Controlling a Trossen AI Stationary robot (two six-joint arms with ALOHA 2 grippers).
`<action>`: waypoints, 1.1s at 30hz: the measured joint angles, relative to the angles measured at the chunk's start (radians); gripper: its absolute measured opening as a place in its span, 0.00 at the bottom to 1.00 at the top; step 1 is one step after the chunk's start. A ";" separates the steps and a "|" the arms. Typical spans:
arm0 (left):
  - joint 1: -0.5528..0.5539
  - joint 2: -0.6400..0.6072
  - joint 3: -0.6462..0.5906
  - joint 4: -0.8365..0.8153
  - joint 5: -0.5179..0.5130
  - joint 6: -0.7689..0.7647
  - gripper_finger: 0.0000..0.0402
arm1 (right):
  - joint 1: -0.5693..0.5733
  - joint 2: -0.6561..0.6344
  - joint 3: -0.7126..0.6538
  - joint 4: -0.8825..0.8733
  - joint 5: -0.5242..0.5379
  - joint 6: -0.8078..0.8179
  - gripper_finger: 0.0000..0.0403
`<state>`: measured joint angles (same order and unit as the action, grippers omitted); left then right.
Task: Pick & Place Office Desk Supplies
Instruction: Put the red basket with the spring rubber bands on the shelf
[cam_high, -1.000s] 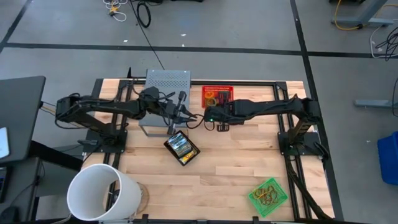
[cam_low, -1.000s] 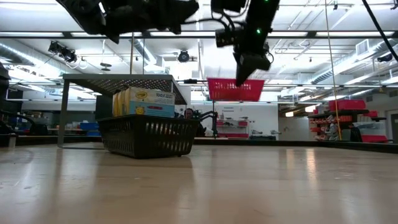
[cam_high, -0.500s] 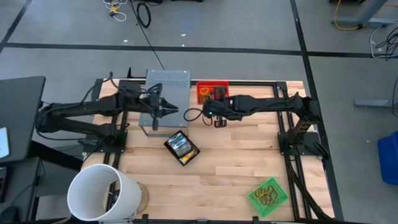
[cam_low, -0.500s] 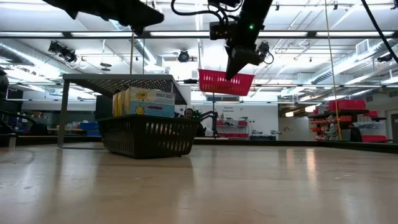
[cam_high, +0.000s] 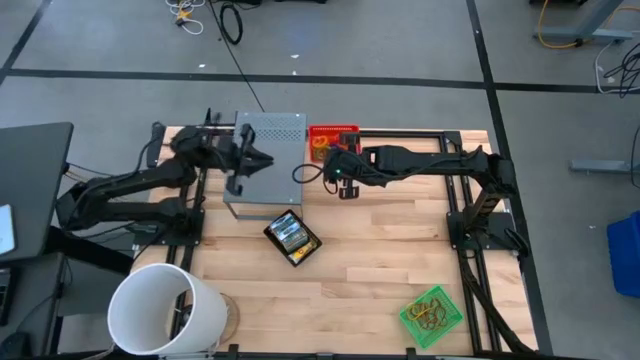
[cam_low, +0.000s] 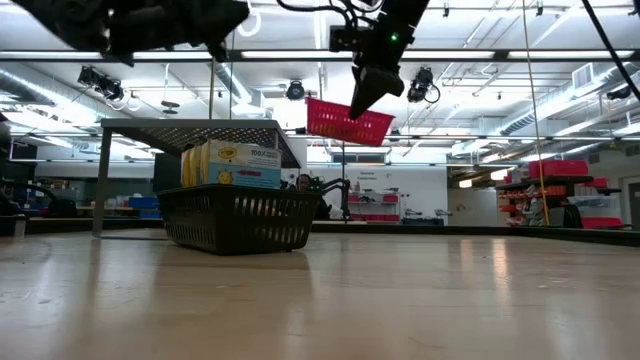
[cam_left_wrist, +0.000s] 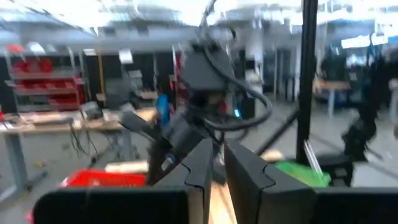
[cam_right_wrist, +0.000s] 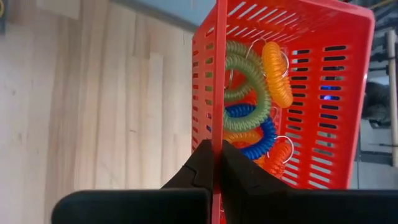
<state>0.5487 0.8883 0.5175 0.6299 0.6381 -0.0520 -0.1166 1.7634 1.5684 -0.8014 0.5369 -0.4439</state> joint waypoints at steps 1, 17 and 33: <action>0.023 -0.016 -0.022 0.043 0.013 -0.029 0.12 | 0.001 0.000 0.003 0.005 -0.001 -0.005 0.02; 0.202 -0.346 -0.164 -0.303 0.106 -0.056 0.12 | -0.021 0.000 0.135 0.054 -0.269 -0.082 0.02; 0.206 -0.565 -0.164 -0.622 0.042 0.040 0.12 | -0.100 0.036 0.138 0.179 -0.519 -0.176 0.02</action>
<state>0.7543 0.3230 0.3534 0.0082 0.6805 -0.0121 -0.2169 1.7996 1.7065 -0.6225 0.0181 -0.6203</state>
